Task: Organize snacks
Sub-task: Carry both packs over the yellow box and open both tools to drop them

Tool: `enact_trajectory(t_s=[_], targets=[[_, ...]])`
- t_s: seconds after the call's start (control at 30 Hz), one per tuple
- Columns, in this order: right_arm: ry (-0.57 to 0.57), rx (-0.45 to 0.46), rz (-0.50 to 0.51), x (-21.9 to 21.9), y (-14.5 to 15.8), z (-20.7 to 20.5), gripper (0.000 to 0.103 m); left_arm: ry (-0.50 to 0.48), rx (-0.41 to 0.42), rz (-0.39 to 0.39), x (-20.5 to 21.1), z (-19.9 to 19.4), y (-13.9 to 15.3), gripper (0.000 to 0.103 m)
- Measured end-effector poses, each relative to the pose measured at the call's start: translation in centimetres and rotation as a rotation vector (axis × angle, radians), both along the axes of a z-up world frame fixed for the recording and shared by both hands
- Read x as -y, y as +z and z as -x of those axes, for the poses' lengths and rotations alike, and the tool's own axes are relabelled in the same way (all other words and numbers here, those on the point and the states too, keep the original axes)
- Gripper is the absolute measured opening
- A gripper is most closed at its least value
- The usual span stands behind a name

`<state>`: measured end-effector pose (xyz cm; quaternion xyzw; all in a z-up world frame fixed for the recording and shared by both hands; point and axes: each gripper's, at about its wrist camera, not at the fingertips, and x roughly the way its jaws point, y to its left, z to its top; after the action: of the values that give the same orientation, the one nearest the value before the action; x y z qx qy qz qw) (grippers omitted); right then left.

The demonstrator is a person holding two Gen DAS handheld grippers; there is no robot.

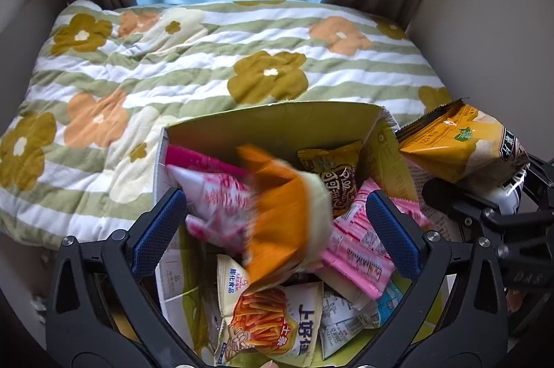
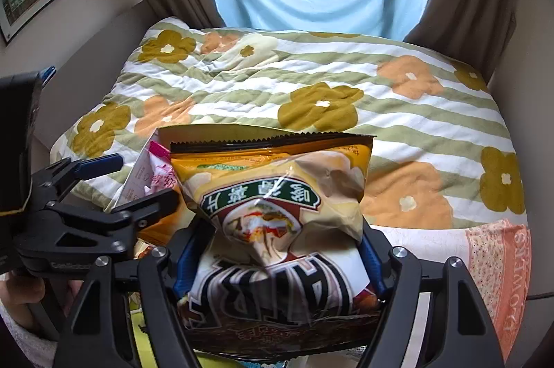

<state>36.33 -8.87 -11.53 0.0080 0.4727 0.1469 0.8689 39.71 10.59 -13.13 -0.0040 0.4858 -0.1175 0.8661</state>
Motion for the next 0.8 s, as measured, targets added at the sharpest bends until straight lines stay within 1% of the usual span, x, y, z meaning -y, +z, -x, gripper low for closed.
enact_trajectory(t_s=[0.03, 0.1, 0.3, 0.43, 0.53, 0.6, 0.67, 0.73, 0.8], targets=[[-0.009, -0.004, 0.012, 0.2, -0.1, -0.1, 0.071, -0.003, -0.016, 0.020, -0.4, 0.1, -0.2, 0.103], [-0.019, -0.013, 0.011, 0.1, -0.3, -0.3, 0.071, 0.017, -0.028, 0.030, -1.2, 0.7, -0.6, 0.103], [-0.006, -0.028, 0.024, -0.6, -0.6, -0.7, 0.071, 0.062, -0.019, -0.004, -2.8, 3.0, -0.7, 0.103], [0.012, -0.042, 0.017, -1.4, -1.0, -2.1, 0.071, 0.097, -0.018, 0.013, -3.7, 4.4, -0.5, 0.103], [0.025, -0.055, 0.008, -2.1, -1.5, -3.4, 0.071, 0.114, -0.015, 0.010, -4.0, 5.3, -0.5, 0.103], [0.036, -0.050, -0.002, -2.5, -1.7, -4.0, 0.072, 0.124, -0.021, 0.020, -4.2, 5.6, -0.5, 0.103], [0.055, -0.039, -0.005, -2.9, -1.8, -4.3, 0.076, 0.133, -0.023, 0.027, -4.3, 5.9, -0.5, 0.103], [0.073, -0.014, 0.003, -3.3, -1.7, -4.1, 0.093, 0.142, -0.019, 0.019, -4.3, 6.3, -0.3, 0.103], [0.086, 0.015, -0.004, -3.4, -1.3, -3.5, 0.099, 0.147, -0.016, 0.031, -4.3, 6.8, 0.0, 0.103]])
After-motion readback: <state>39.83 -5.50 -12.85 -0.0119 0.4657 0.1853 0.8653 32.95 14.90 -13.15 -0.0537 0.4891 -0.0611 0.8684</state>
